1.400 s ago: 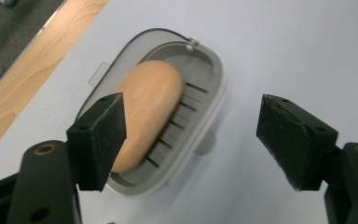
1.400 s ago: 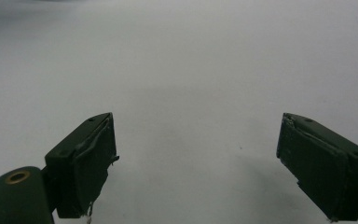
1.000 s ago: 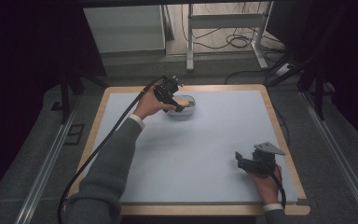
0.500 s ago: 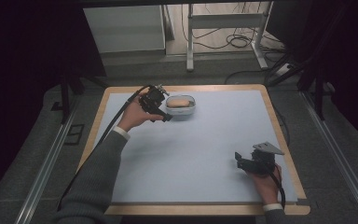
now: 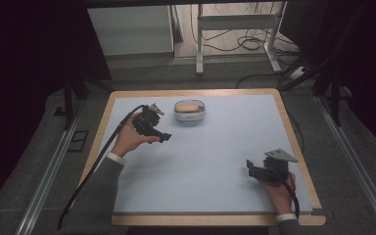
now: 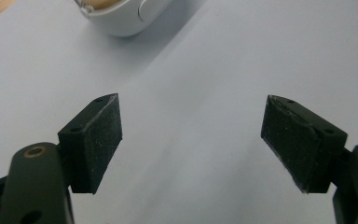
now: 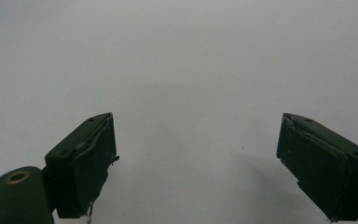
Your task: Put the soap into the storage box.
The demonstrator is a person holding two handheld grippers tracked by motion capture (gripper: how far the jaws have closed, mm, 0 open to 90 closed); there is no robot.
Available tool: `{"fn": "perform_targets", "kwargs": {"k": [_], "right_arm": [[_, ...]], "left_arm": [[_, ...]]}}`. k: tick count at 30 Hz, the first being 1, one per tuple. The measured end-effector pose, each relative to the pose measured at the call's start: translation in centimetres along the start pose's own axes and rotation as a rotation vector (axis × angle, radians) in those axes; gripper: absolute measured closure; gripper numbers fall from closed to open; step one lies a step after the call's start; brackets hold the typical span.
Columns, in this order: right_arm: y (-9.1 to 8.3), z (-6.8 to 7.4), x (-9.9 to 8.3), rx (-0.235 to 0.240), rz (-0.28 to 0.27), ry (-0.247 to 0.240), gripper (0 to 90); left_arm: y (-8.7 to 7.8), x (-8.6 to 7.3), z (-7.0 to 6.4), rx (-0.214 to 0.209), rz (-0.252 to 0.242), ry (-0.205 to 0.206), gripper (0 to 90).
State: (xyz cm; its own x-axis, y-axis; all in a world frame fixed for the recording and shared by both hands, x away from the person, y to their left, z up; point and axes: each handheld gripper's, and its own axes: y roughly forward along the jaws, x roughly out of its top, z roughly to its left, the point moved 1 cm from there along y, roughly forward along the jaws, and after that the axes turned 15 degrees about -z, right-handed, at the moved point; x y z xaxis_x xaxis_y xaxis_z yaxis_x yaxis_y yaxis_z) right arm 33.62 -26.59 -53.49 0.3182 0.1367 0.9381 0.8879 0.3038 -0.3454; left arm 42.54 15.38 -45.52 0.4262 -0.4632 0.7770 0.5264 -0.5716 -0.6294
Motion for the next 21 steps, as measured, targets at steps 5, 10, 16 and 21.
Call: {"fn": "perform_targets", "kwargs": {"k": [5, 10, 16, 21], "right_arm": [[0.0, 0.0, 0.0, -0.002, 0.001, 0.000, 12.0], [0.0, 0.0, 0.0, -0.003, 0.002, -0.002, 12.0], [0.0, 0.0, 0.0, -0.005, 0.002, -0.003, 12.0], [0.0, 0.0, 0.0, -0.006, 0.004, -0.004, 12.0]], "left_arm": [[-1.3, -2.7, -0.4, 0.019, -0.035, -0.029, 20.7], [-2.3, -5.5, -0.8, 0.036, -0.069, -0.073, 20.8], [-3.1, -8.5, -1.2, 0.042, -0.090, -0.121, 20.9], [-3.3, -9.3, -1.1, 0.047, -0.097, -0.143, 20.6]]}}
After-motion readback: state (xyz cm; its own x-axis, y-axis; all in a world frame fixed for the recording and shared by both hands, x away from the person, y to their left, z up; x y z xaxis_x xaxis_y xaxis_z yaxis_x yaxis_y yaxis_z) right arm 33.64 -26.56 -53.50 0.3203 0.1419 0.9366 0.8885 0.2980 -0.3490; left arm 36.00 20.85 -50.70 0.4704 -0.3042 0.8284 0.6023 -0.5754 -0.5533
